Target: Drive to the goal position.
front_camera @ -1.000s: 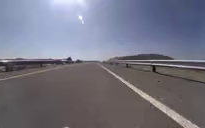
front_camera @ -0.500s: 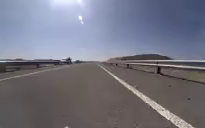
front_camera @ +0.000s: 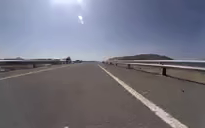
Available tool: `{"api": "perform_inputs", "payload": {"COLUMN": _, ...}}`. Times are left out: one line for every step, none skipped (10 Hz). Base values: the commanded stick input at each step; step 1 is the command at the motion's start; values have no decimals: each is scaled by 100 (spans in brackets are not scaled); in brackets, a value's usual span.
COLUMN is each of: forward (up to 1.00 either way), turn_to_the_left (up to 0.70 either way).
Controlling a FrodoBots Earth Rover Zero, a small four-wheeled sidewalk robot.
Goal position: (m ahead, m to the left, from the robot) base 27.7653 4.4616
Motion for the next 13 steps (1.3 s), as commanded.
{"api": "perform_inputs", "payload": {"forward": 100, "turn_to_the_left": 0}}
{"api": "perform_inputs", "payload": {"forward": 100, "turn_to_the_left": 0}}
{"api": "perform_inputs", "payload": {"forward": 100, "turn_to_the_left": 0}}
{"api": "perform_inputs", "payload": {"forward": 100, "turn_to_the_left": 0}}
{"api": "perform_inputs", "payload": {"forward": 100, "turn_to_the_left": 0}}
{"api": "perform_inputs", "payload": {"forward": 100, "turn_to_the_left": 0}}
{"api": "perform_inputs", "payload": {"forward": 100, "turn_to_the_left": 0}}
{"api": "perform_inputs", "payload": {"forward": 100, "turn_to_the_left": 0}}
{"api": "perform_inputs", "payload": {"forward": 100, "turn_to_the_left": 0}}
{"api": "perform_inputs", "payload": {"forward": 100, "turn_to_the_left": 0}}
{"api": "perform_inputs", "payload": {"forward": 100, "turn_to_the_left": 0}}
{"api": "perform_inputs", "payload": {"forward": 100, "turn_to_the_left": 0}}
{"api": "perform_inputs", "payload": {"forward": 100, "turn_to_the_left": 27}}
